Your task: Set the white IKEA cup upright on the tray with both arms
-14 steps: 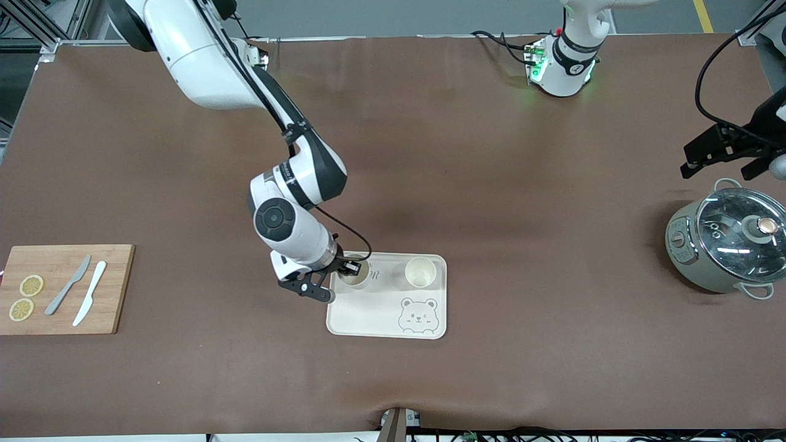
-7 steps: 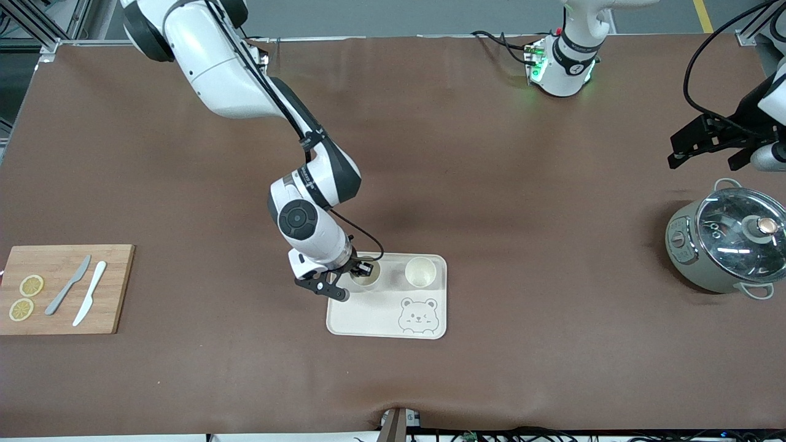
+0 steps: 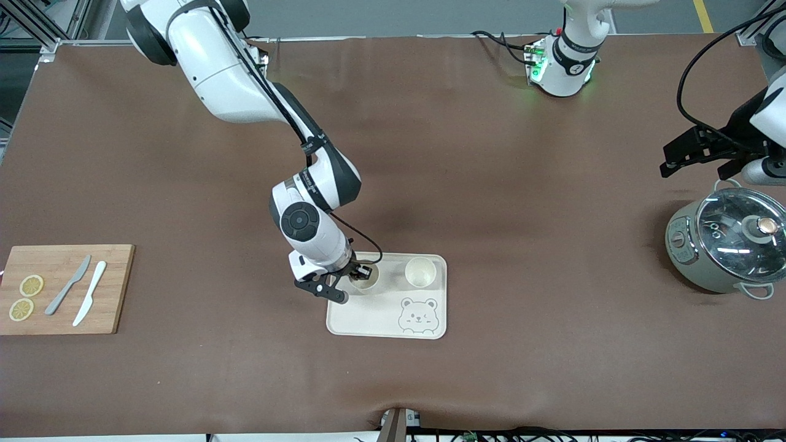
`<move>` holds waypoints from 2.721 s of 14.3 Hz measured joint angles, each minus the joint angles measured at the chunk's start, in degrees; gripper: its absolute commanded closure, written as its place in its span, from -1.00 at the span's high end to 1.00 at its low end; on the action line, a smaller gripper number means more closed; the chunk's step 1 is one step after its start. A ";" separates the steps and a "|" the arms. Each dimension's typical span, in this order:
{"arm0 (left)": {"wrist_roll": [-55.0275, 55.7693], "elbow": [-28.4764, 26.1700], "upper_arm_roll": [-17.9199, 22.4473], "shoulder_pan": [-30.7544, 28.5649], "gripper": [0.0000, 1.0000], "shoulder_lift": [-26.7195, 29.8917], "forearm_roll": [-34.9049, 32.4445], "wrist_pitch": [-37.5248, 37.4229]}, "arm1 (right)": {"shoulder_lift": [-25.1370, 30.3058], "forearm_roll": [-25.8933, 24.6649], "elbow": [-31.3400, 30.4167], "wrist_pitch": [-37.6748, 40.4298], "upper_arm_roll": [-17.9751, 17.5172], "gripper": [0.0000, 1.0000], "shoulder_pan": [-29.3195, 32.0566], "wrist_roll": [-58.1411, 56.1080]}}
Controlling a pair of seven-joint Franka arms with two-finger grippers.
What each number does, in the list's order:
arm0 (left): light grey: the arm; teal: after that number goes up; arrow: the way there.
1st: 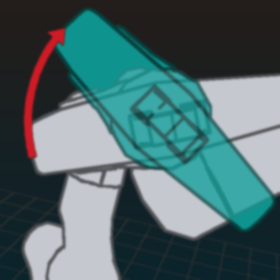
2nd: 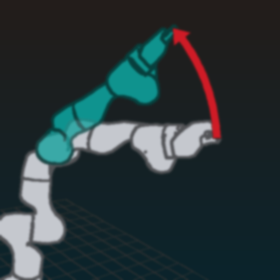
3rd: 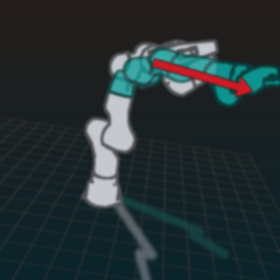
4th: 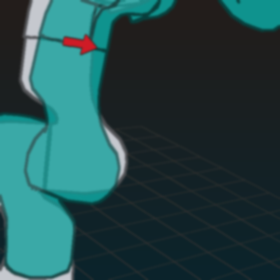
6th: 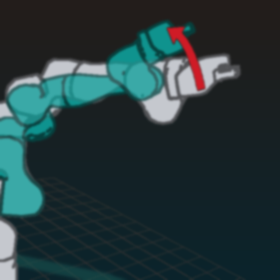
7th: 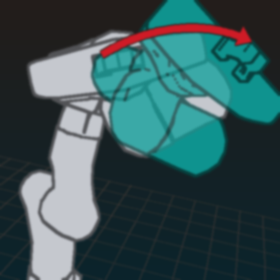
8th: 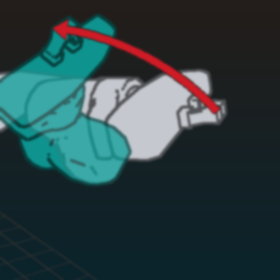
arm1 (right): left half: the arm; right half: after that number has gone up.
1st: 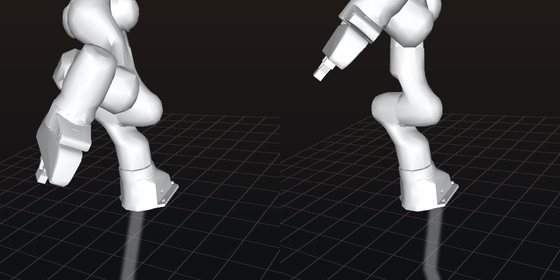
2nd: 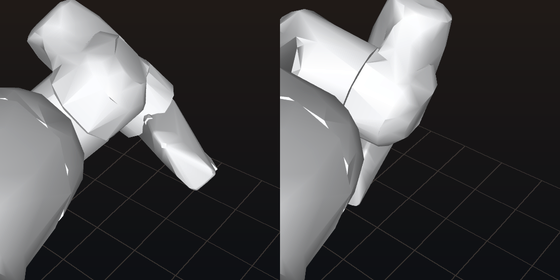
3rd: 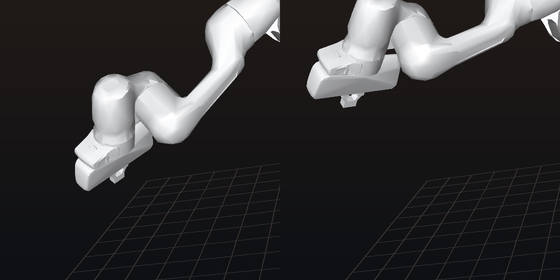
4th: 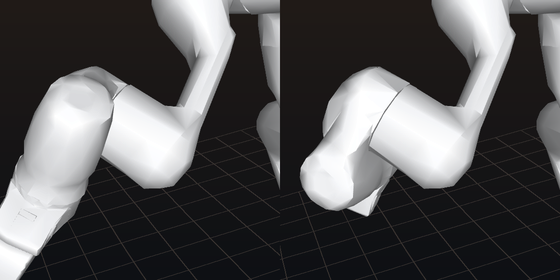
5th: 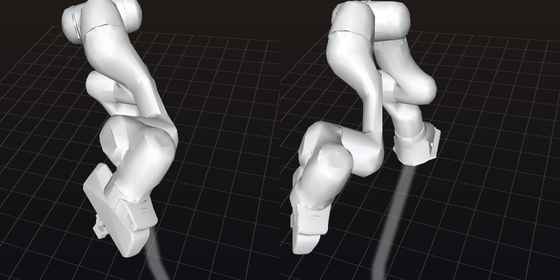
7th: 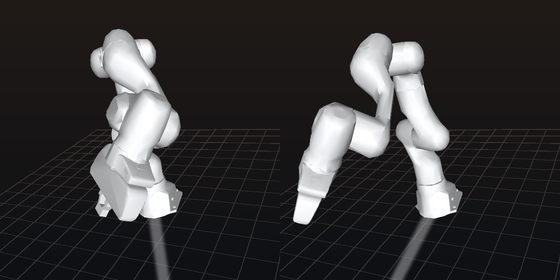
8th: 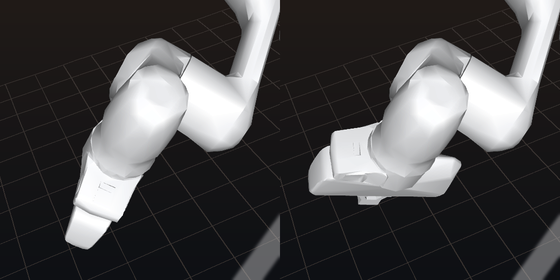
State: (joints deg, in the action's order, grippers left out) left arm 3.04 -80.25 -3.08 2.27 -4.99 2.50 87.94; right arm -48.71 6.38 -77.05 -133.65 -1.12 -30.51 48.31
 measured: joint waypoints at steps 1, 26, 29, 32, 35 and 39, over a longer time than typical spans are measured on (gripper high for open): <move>-0.08 0.00 0.03 -0.12 1.00 0.01 0.03 0.27 | -0.06 -0.52 0.00 -0.01 0.08 -1.00 0.00 0.48; -4.23 -0.87 0.91 -0.11 1.00 -0.01 -0.74 0.80 | -1.26 -4.56 1.13 -1.44 0.83 1.00 -0.87 4.19; -8.27 -1.27 0.59 0.26 1.00 -0.04 -3.82 0.01 | -0.73 -4.58 1.96 0.95 0.83 1.00 -0.87 4.19; -8.62 -1.38 0.56 0.45 1.00 -0.07 -4.00 -0.83 | 1.22 -4.59 2.81 4.93 0.82 1.00 -0.87 4.11; -8.62 -1.46 0.56 0.44 1.00 -0.10 -4.01 -2.18 | 5.42 -4.59 3.33 11.21 0.76 1.00 -0.88 4.02; -8.62 -1.55 0.59 0.40 1.00 -0.11 -4.02 -2.74 | 13.06 -4.59 3.77 22.21 1.00 1.00 0.14 0.31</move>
State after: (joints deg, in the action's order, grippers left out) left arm -5.58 -81.80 -2.49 2.68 -5.10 -1.52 85.20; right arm -35.65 1.79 -73.28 -111.44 -0.12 -30.38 48.62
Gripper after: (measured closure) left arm 0.000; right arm 0.000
